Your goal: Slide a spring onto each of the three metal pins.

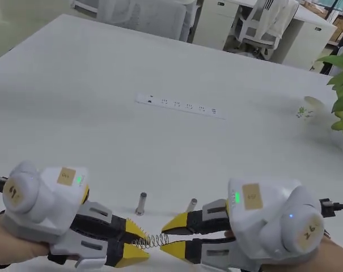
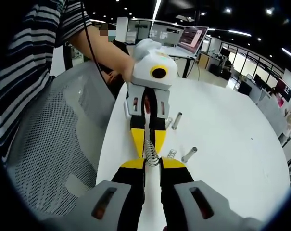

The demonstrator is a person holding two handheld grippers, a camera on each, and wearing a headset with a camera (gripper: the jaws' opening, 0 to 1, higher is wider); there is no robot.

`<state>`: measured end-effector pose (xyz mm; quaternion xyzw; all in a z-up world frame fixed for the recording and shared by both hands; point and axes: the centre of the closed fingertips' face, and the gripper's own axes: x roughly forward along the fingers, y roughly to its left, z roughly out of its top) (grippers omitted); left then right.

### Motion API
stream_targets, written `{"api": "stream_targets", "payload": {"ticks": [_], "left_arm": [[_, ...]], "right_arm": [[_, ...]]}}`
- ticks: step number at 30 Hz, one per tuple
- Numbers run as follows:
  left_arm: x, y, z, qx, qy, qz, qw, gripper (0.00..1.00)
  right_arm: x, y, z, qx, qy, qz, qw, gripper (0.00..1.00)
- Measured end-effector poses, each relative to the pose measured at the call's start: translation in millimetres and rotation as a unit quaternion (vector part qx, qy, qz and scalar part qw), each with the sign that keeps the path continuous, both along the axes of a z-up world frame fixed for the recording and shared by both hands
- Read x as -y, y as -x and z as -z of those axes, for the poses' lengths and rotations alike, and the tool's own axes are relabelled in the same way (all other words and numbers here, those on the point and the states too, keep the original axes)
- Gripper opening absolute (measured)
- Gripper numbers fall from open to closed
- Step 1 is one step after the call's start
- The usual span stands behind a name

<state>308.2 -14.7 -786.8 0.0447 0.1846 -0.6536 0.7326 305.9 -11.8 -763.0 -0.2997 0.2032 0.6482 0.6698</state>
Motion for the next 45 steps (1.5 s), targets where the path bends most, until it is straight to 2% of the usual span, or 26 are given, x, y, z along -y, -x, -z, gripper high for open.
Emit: {"api": "stream_targets", "payload": {"ticks": [11, 20, 45], "left_arm": [[0.4, -0.5, -0.8, 0.008, 0.0, -0.001, 1.0, 0.02], [2.5, 0.4, -3.5, 0.012, 0.004, -0.001, 0.9999, 0.02], [10.4, -0.8, -8.1, 0.02, 0.009, 0.004, 0.9998, 0.02]], "right_arm": [[-4.6, -0.7, -7.0, 0.005, -0.01, -0.003, 0.9999, 0.08], [-12.0, -0.9, -16.7, -0.002, -0.034, 0.003, 0.9994, 0.08], [-31.1, 0.3, -28.1, 0.039, -0.056, -0.013, 0.9976, 0.08]]}}
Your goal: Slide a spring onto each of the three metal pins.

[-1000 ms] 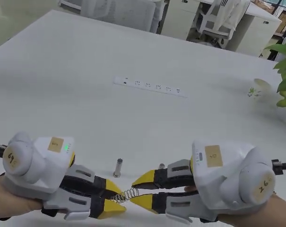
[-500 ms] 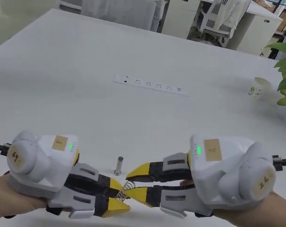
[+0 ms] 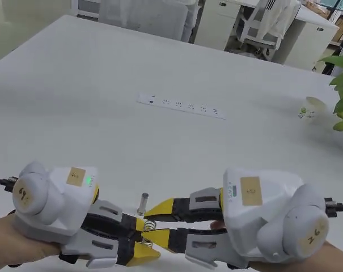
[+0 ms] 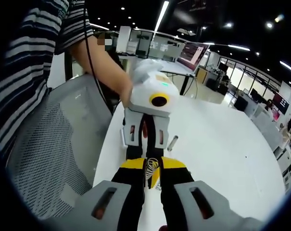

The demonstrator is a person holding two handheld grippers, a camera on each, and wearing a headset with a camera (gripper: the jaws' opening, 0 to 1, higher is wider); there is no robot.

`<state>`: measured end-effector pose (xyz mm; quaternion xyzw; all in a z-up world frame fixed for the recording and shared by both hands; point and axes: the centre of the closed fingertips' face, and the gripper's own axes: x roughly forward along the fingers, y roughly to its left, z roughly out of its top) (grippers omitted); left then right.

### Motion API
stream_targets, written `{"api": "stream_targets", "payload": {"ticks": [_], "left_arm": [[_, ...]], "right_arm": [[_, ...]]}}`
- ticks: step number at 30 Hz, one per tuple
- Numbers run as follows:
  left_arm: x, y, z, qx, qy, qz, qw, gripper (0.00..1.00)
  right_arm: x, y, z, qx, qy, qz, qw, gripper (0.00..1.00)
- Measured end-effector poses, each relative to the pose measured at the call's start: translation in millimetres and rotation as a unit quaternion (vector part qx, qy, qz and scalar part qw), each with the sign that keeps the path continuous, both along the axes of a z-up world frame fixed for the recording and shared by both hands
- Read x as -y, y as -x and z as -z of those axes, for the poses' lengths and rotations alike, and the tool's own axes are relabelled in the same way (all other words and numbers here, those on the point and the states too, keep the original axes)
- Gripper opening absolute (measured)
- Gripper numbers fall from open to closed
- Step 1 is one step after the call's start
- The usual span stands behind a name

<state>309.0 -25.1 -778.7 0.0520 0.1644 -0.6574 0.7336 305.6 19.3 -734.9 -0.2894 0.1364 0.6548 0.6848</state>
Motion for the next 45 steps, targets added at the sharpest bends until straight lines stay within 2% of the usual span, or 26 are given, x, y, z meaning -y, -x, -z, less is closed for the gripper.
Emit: {"api": "stream_targets", "payload": {"ticks": [9, 21, 27, 36, 45], "left_arm": [[-1.4, -1.3, -0.2, -0.003, -0.002, -0.007, 1.0, 0.03], [-2.3, -0.2, -1.6, -0.008, -0.001, -0.012, 0.9999, 0.03], [-1.9, 1.1, -0.3, -0.018, -0.002, -0.015, 0.9997, 0.03], [-2.5, 0.5, -1.4, -0.023, 0.001, -0.019, 0.9995, 0.04], [-5.4, -0.1, -2.1, -0.03, 0.002, -0.026, 0.9992, 0.13]], "right_arm": [[-0.5, -0.3, -0.5, 0.017, 0.002, -0.011, 0.9998, 0.08], [-1.2, 0.5, -2.1, 0.025, 0.005, -0.016, 0.9995, 0.08], [-0.2, 1.4, -0.9, 0.026, 0.006, -0.015, 0.9995, 0.08], [-0.3, 1.2, -2.8, 0.027, 0.004, -0.013, 0.9995, 0.08], [-0.5, -0.7, -4.0, 0.03, 0.003, -0.01, 0.9995, 0.08]]}}
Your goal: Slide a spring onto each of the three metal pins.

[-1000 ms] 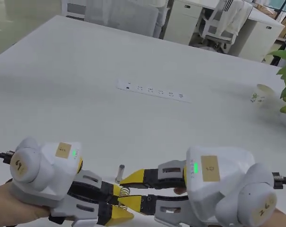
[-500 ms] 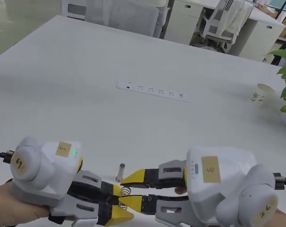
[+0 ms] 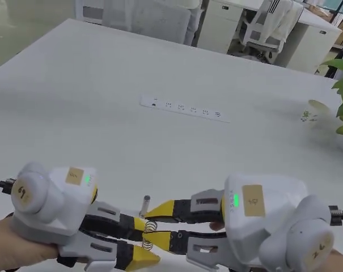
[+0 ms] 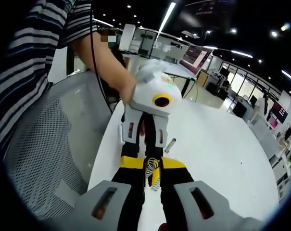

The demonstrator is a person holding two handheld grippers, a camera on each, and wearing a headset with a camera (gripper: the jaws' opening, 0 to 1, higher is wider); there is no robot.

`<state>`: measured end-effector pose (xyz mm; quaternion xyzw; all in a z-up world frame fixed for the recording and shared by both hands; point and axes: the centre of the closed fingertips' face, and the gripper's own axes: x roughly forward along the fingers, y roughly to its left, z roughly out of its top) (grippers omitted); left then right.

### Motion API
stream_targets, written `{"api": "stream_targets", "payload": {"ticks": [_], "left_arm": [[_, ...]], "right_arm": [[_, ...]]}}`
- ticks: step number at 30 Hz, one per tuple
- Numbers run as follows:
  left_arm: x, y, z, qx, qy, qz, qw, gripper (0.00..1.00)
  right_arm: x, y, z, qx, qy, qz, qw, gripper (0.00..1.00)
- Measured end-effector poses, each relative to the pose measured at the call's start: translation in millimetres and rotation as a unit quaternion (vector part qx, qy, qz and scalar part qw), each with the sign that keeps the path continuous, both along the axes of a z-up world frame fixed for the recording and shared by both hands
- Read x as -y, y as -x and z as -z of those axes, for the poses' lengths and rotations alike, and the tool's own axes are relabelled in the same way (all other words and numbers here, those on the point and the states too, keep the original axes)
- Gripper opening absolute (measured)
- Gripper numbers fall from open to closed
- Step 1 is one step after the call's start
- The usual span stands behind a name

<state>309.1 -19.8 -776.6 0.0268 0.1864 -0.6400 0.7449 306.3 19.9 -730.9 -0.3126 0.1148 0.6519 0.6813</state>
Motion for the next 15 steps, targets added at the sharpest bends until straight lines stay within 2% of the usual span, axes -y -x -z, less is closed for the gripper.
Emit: {"api": "stream_targets", "payload": {"ticks": [10, 12, 14, 15], "left_arm": [[-7.2, -2.4, -1.0, -0.001, -0.001, -0.014, 0.9999, 0.26], [-7.6, -0.9, -0.4, -0.008, -0.002, -0.015, 0.9999, 0.28], [-8.4, -0.5, 0.4, -0.003, -0.005, -0.015, 0.9999, 0.31], [-8.6, 0.6, 1.2, -0.007, -0.006, -0.014, 0.9999, 0.32]], "right_arm": [[0.4, -2.9, -1.7, 0.002, -0.003, 0.006, 1.0, 0.08], [0.5, -3.5, -1.9, 0.003, -0.004, 0.008, 1.0, 0.08], [0.8, -4.3, -1.3, 0.004, -0.003, 0.009, 0.9999, 0.08], [1.1, -4.9, -1.2, 0.005, -0.003, 0.01, 0.9999, 0.08]]}}
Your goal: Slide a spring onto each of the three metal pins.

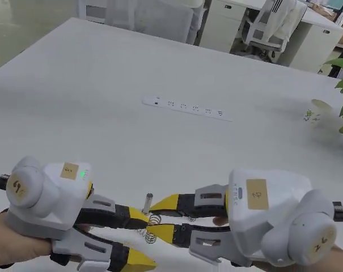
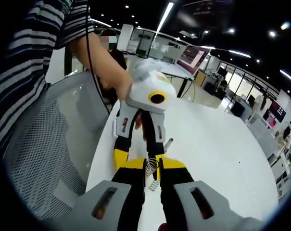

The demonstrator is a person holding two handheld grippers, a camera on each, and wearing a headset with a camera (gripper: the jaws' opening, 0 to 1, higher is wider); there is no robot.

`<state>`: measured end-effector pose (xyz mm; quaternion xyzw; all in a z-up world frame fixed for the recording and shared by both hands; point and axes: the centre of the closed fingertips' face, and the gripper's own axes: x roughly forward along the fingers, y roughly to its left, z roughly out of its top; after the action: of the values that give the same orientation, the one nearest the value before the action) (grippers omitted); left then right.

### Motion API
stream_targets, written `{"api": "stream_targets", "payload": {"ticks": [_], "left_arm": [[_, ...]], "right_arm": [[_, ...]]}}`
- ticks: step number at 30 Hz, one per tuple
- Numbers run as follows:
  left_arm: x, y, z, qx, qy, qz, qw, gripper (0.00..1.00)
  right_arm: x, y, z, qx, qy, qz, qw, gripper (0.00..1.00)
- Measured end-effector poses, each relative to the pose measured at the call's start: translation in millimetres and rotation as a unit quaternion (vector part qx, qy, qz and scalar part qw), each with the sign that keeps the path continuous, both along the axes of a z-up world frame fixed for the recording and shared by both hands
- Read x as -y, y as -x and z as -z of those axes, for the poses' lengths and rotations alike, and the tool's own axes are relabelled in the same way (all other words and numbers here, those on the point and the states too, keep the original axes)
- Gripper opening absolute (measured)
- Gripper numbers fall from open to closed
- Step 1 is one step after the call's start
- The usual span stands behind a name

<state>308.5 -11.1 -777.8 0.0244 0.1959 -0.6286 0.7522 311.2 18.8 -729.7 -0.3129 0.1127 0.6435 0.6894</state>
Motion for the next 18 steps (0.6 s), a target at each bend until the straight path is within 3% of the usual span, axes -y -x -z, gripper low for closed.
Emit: {"api": "stream_targets", "payload": {"ticks": [8, 18], "left_arm": [[-9.8, 5.5, 4.5, -0.011, -0.01, -0.003, 0.9999, 0.4], [-28.5, 6.9, 3.2, -0.011, -0.013, -0.022, 0.9996, 0.49]], "right_arm": [[1.9, -1.7, 1.3, 0.0, -0.002, 0.007, 1.0, 0.08], [3.0, -6.0, 1.5, 0.001, -0.002, 0.015, 0.9999, 0.08]]}}
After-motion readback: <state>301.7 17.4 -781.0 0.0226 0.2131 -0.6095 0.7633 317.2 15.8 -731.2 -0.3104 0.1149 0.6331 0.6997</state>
